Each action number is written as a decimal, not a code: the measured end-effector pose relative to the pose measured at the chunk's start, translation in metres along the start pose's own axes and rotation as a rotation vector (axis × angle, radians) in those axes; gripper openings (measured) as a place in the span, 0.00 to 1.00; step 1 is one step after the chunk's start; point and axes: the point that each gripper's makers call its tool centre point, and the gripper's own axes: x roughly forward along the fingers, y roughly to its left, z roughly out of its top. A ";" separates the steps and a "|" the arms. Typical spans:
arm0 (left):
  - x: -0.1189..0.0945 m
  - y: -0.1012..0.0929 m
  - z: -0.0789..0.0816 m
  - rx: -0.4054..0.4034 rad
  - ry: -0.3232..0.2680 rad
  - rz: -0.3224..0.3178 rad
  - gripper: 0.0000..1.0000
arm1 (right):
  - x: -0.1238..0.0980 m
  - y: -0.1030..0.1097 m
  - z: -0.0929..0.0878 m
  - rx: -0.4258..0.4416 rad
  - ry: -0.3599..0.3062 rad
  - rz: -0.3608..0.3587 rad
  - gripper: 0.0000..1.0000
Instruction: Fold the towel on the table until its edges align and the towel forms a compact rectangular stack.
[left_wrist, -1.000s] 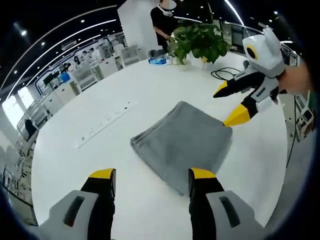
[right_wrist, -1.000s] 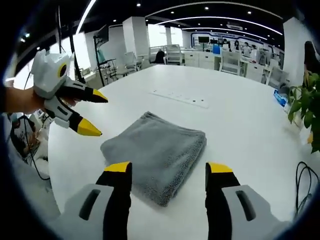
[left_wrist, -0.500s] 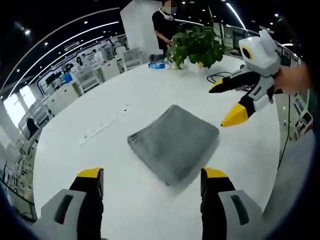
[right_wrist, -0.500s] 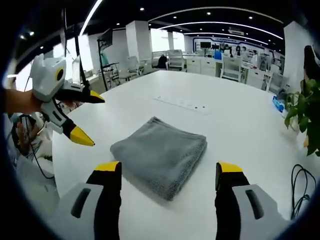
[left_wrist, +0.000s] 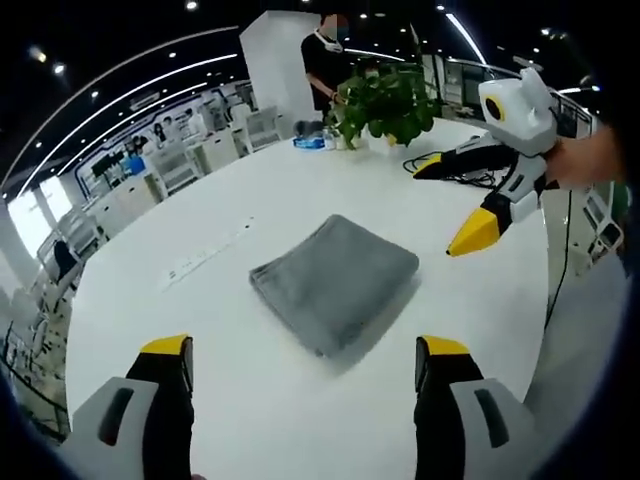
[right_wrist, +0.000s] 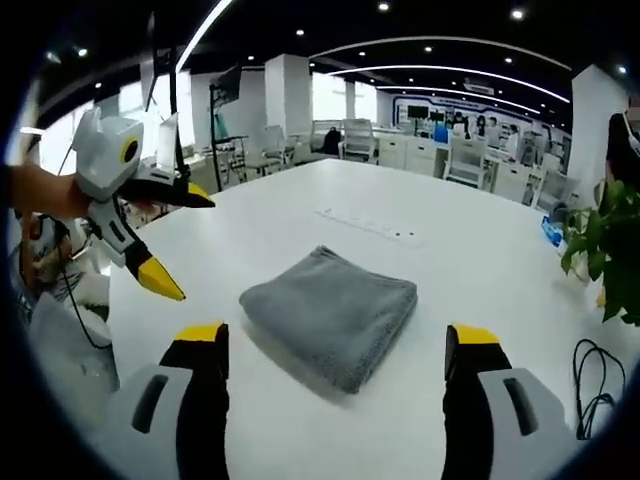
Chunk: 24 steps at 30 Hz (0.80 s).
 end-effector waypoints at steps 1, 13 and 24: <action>-0.002 -0.001 -0.001 -0.004 -0.006 0.001 0.96 | -0.002 0.001 -0.001 0.003 0.000 0.001 0.93; -0.038 -0.009 -0.013 -0.066 -0.102 0.050 0.99 | -0.025 0.019 -0.024 -0.026 -0.010 -0.036 0.99; -0.067 -0.030 -0.035 -0.064 -0.151 0.070 0.99 | -0.051 0.046 -0.039 -0.042 -0.017 -0.069 0.99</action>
